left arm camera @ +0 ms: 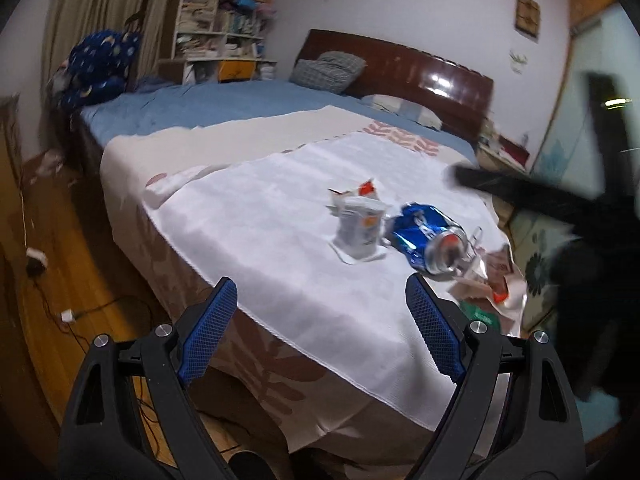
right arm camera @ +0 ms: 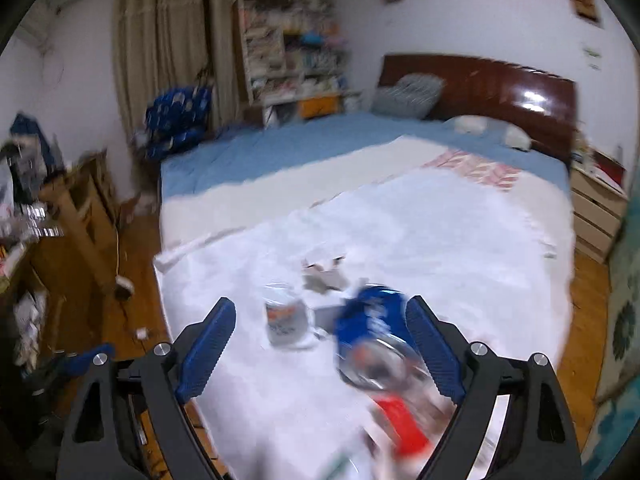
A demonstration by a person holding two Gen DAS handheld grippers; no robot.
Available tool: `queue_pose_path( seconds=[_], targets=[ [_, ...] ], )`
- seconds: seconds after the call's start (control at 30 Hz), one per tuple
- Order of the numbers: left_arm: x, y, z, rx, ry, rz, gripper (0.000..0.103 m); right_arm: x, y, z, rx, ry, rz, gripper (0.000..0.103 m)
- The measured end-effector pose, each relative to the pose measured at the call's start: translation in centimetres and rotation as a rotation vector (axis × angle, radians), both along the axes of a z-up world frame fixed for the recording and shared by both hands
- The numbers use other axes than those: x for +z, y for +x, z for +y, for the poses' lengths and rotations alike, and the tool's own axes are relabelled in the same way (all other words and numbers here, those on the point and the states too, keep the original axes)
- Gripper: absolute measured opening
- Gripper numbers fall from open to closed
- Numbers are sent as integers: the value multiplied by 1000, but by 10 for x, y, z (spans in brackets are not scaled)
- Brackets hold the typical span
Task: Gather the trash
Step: 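Grasp the green wrapper with the left tool while the right tool grasps the paper cup, then carry the wrapper and cup to the red basket and release both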
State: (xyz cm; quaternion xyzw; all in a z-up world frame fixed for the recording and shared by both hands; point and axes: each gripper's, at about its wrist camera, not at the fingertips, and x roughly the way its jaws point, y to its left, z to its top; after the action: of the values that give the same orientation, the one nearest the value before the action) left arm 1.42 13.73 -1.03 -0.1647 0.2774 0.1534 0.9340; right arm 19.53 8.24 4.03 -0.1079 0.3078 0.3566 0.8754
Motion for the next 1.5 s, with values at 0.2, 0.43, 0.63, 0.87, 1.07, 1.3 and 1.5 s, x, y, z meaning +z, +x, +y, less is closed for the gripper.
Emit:
queue_pose_path(
  seconds=[0.2, 0.43, 0.63, 0.87, 1.07, 1.3, 1.5],
  targets=[
    [-4, 3, 23, 30, -93, -21, 86, -52, 38, 63, -16, -68, 113, 83],
    [-6, 7, 39, 33, -97, -26, 86, -70, 43, 64, -13, -8, 195, 41],
    [-5, 9, 47, 35, -141, -50, 86, 4, 2, 4, 27, 212, 129, 41],
    [-15, 39, 10, -153, -225, -9, 86, 63, -63, -142, -58, 370, 73, 41],
    [-24, 71, -51, -339, -217, 63, 86, 16, -100, -253, -224, 305, 114, 41],
    [-52, 112, -99, -412, -179, 201, 80, -58, -100, -309, -318, 280, 242, 41],
    [-66, 119, -105, -396, -192, 270, 5, -64, -93, -309, -315, 228, 208, 41]
  ],
)
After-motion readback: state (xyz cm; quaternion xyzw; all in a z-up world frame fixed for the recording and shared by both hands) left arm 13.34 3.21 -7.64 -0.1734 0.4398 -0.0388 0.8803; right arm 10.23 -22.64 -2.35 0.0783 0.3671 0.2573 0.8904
